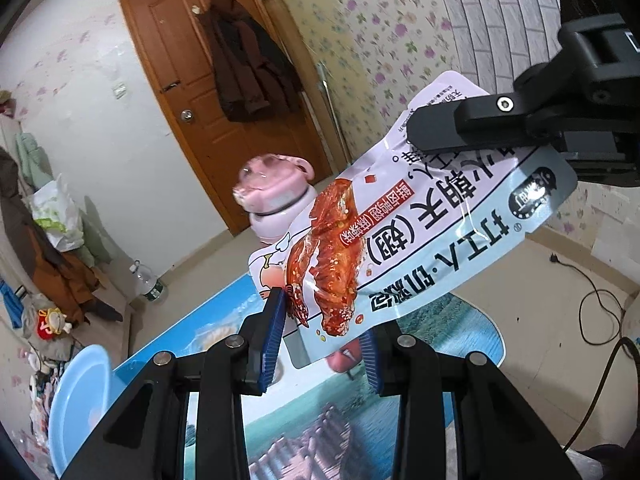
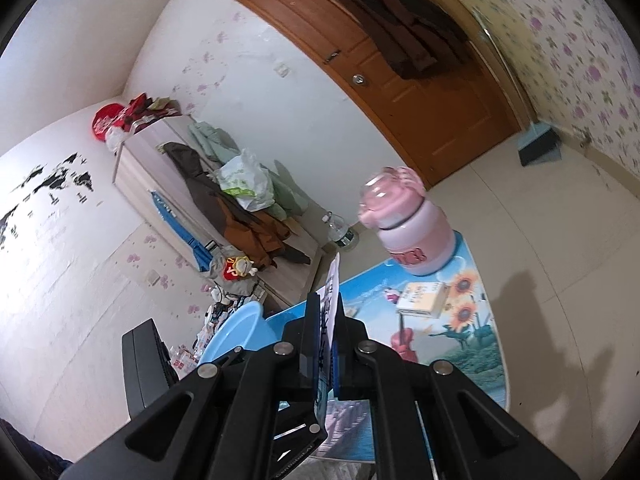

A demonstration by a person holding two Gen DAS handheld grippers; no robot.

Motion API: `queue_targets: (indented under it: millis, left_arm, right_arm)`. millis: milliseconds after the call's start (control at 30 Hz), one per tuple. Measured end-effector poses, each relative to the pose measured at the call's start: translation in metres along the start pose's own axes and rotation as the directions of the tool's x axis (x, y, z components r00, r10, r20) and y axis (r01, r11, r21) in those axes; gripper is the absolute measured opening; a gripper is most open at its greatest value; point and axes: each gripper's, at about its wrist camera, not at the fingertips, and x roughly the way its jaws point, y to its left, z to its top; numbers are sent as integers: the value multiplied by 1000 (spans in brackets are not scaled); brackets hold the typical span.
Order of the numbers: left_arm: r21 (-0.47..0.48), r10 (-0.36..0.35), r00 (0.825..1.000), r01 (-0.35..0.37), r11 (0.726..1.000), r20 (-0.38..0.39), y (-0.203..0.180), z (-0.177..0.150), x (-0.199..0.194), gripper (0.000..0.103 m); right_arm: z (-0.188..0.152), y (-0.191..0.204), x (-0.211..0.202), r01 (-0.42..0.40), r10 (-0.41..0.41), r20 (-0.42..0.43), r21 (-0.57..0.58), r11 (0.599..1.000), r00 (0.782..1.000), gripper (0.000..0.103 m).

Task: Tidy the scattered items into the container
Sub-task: 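Carry the snack packet with the right gripper over the light blue basin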

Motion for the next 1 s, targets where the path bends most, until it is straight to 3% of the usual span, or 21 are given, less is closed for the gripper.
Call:
queue_targets:
  millis: [433,1000]
  left_arm:
    - [-98,51,998,-46,994,46,42,-16,-49,34]
    - [-193,121,991,-109,975,53,94,-54,-85,34]
  right_arm:
    - [-10,70,-2,-43,43,-10,-95,995,999,5]
    - [-32,133,29,-108,97,-71,-176,979,993,5]
